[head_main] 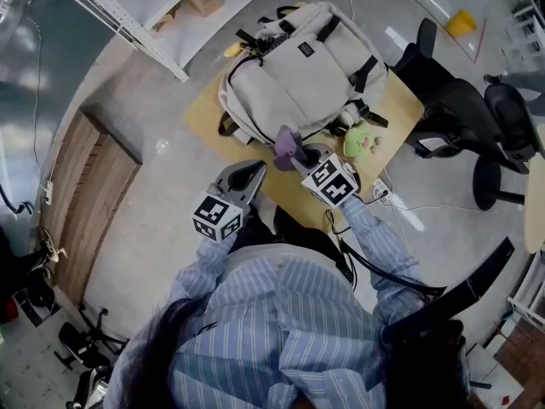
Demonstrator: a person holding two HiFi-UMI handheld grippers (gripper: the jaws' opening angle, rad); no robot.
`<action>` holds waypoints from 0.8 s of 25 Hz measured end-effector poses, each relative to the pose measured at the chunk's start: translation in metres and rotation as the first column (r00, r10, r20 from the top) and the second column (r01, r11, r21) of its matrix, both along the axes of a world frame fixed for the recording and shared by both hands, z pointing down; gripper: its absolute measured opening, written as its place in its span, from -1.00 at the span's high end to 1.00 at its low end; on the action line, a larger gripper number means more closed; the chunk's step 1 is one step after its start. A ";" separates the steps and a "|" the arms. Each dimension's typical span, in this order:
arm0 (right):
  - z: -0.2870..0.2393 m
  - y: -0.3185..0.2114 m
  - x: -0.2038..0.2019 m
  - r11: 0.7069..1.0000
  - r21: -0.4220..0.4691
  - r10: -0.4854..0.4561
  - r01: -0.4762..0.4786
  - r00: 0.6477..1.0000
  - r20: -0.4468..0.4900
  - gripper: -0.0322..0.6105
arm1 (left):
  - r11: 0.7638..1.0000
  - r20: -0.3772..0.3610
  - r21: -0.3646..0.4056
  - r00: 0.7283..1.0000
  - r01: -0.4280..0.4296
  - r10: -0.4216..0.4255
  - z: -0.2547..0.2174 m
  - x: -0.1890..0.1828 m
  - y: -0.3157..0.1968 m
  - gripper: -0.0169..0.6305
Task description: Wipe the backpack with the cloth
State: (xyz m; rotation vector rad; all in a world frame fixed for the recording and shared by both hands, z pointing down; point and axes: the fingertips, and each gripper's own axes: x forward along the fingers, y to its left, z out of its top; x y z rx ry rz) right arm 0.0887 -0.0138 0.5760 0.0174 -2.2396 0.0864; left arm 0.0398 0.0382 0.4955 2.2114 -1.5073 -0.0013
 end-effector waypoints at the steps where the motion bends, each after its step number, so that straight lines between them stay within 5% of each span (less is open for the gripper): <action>1: -0.001 -0.005 0.004 1.000 0.003 -0.004 0.004 1.000 -0.004 0.77 | 1.000 -0.002 -0.003 1.000 0.001 -0.001 0.000 0.004 -0.001 0.91; 9: -0.005 -0.059 0.052 0.998 0.057 -0.018 0.019 0.999 -0.029 0.77 | 1.000 -0.002 -0.006 1.000 -0.007 0.007 -0.002 0.039 -0.024 0.91; 20: -0.030 -0.157 0.113 0.983 0.113 0.149 -0.147 0.989 -0.010 0.77 | 1.000 -0.005 0.001 1.000 -0.019 0.019 -0.004 0.066 -0.038 0.91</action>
